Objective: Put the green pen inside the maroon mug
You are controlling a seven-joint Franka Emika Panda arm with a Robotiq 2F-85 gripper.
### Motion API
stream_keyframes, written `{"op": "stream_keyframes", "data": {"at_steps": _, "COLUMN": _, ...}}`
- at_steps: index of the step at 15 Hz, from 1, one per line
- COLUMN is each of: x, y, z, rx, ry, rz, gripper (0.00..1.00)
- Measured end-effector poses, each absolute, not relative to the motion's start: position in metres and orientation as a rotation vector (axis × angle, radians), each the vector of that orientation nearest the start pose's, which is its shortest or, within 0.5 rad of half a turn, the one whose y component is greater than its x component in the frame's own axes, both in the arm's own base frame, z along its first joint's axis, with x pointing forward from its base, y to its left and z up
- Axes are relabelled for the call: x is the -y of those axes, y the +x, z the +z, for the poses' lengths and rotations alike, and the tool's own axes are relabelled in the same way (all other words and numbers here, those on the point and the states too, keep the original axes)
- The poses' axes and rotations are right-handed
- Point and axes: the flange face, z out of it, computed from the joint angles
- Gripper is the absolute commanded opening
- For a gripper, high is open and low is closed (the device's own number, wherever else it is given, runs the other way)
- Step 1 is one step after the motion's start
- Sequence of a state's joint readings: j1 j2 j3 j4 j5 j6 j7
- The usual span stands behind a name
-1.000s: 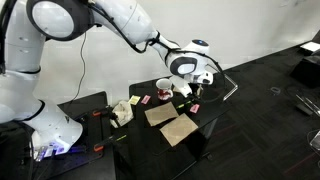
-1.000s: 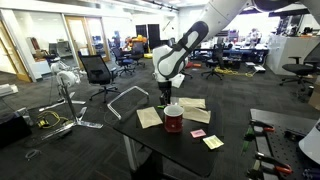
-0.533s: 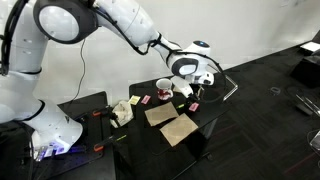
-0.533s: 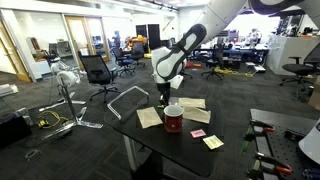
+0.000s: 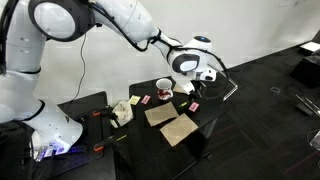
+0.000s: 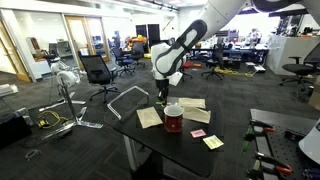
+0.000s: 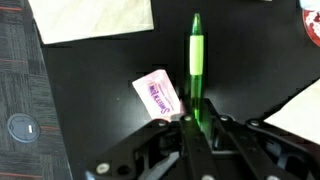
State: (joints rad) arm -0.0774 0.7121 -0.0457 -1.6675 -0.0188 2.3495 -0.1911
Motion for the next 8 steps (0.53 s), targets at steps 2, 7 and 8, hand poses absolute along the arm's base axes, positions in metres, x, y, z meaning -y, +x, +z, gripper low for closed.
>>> {"op": "stream_keyframes", "data": {"at_steps": 2, "x": 0.081, "y": 0.673, "z": 0.210, "rx": 0.144, "ry": -3.179, "rz": 0.019, "gripper": 0.04}}
{"op": "stream_keyframes", "data": {"at_steps": 7, "x": 0.078, "y": 0.652, "z": 0.270, "rx": 0.139, "ry": -3.170, "rz": -0.059, "gripper": 0.04}}
{"op": "stream_keyframes", "data": {"at_steps": 8, "x": 0.077, "y": 0.644, "z": 0.281, "rx": 0.142, "ry": -3.167, "rz": -0.068, "gripper": 0.04}}
